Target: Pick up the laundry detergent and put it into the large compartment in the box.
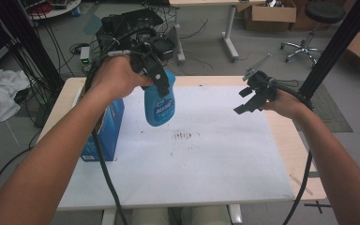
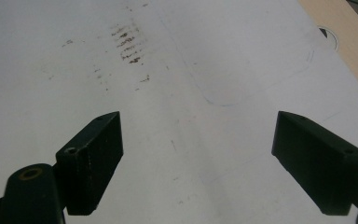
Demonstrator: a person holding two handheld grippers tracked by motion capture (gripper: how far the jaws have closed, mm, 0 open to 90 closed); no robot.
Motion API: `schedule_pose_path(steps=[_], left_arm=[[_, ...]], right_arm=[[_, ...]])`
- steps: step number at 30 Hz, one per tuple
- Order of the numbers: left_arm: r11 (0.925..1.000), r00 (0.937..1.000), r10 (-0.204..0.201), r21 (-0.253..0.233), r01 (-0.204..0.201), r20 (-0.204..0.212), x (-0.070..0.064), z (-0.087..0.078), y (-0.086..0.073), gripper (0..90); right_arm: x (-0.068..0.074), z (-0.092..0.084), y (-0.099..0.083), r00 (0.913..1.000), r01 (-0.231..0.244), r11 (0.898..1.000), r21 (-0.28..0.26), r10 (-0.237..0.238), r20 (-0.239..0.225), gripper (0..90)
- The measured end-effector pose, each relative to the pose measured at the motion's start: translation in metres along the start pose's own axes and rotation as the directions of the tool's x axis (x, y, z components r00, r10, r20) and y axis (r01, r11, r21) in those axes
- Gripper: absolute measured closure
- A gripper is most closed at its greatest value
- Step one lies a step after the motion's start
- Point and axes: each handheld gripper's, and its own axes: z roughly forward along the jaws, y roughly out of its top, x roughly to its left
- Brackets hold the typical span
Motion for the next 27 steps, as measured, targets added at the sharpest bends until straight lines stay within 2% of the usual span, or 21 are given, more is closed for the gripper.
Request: schedule_pose_path(steps=[5,7,9,12,19,20,21,27], left_arm=[[0.9965,0.9963,-0.084,0.002,0.084,-0.019,0.011,-0.012,-0.004,37.7],[0.9929,0.9925,-0.119,-0.005,0.119,-0.03,0.015,-0.017,-0.006,37.7],[0.9865,0.9857,-0.164,-0.01,0.163,-0.04,0.02,-0.022,-0.008,37.7],[0.9719,0.9701,-0.235,-0.024,0.234,-0.06,0.028,-0.028,-0.014,37.7],[0.9416,0.9374,-0.337,-0.025,0.336,-0.088,0.042,-0.039,-0.026,37.7],[0.9322,0.9277,-0.362,-0.037,0.36,-0.091,0.044,-0.04,-0.029,37.7],[0.931,0.9263,-0.365,-0.037,0.363,-0.093,0.045,-0.041,-0.03,37.8],[0.898,0.8914,-0.44,-0.048,0.437,-0.109,0.056,-0.047,-0.044,37.8]], right_arm=[[0.003,0.001,0.004,0.9999,0.011,1.0,0.001,-0.011,-0.006,16.3],[0.003,0.002,0.006,0.9999,0.011,1.0,0.001,-0.011,-0.008,16.3],[0.004,0.003,0.009,0.9998,0.018,1.0,0.001,-0.018,-0.011,16.3],[0.004,0.005,0.011,0.9995,0.028,1.0,0.002,-0.028,-0.011,16.3],[0.003,0.011,0.013,0.9993,0.034,0.999,0.01,-0.033,-0.017,16.2],[0.003,0.011,0.014,0.9993,0.034,0.999,0.008,-0.034,-0.019,16.1],[0.004,0.011,0.014,0.9991,0.037,0.999,0.006,-0.037,-0.02,16.1],[0.005,0.013,0.017,0.9988,0.041,0.999,0.0,-0.041,-0.026,16.2]])
